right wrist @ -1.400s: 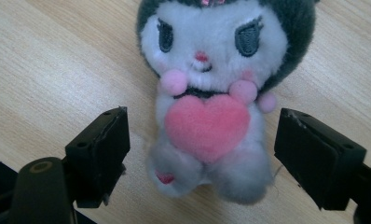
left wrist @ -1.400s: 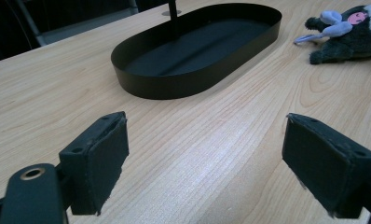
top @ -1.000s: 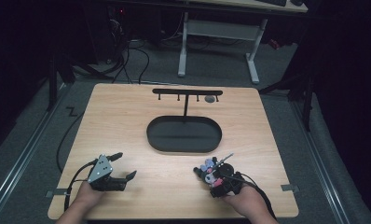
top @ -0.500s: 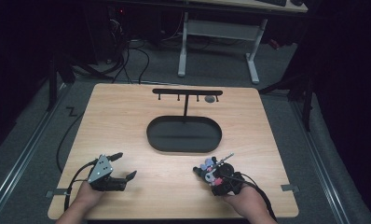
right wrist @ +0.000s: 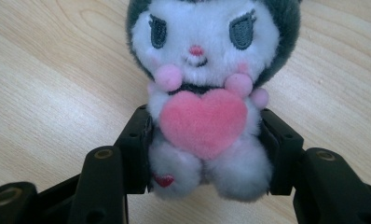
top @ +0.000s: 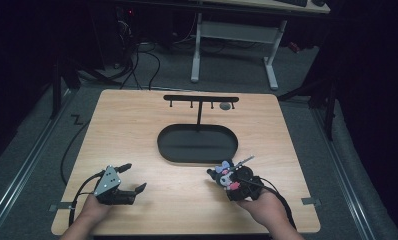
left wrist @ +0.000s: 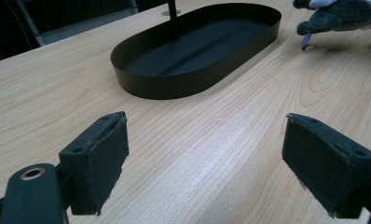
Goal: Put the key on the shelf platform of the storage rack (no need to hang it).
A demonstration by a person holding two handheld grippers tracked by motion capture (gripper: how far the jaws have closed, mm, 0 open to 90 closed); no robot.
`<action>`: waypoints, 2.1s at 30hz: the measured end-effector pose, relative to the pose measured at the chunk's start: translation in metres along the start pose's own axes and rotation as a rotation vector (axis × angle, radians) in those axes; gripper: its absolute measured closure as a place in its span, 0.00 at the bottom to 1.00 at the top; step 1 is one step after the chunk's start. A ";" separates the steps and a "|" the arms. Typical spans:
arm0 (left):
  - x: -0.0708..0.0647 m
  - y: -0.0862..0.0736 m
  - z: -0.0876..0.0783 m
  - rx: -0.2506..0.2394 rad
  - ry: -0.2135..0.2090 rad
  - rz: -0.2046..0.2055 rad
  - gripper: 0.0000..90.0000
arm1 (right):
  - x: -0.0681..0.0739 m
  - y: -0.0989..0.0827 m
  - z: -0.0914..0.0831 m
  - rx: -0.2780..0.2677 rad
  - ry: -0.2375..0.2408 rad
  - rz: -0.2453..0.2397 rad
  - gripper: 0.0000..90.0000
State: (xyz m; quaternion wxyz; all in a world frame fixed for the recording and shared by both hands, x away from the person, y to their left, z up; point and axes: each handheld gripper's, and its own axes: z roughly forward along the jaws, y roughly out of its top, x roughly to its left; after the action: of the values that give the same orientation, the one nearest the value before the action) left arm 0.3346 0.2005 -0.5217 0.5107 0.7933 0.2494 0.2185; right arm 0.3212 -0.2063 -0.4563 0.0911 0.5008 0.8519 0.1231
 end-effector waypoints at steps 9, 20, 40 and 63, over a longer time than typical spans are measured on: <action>0.000 0.000 0.000 0.000 0.000 0.001 0.17 | -0.003 0.009 -0.006 -0.022 -0.001 0.001 0.52; 0.002 -0.001 -0.001 -0.005 0.009 -0.021 0.17 | -0.012 0.025 -0.011 -0.035 0.014 0.002 0.52; -0.001 -0.002 -0.004 -0.009 -0.003 0.001 0.17 | -0.017 0.054 -0.007 -0.079 0.013 0.017 0.52; -0.001 -0.001 -0.003 -0.007 -0.007 0.003 0.17 | -0.024 0.097 0.014 -0.080 0.016 0.042 0.52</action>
State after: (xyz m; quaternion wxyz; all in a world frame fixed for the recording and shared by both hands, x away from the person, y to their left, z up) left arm 0.3315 0.2028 -0.5219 0.5139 0.7928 0.2454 0.2172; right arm 0.4170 -0.1806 -0.4396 0.1016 0.5135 0.8363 0.1632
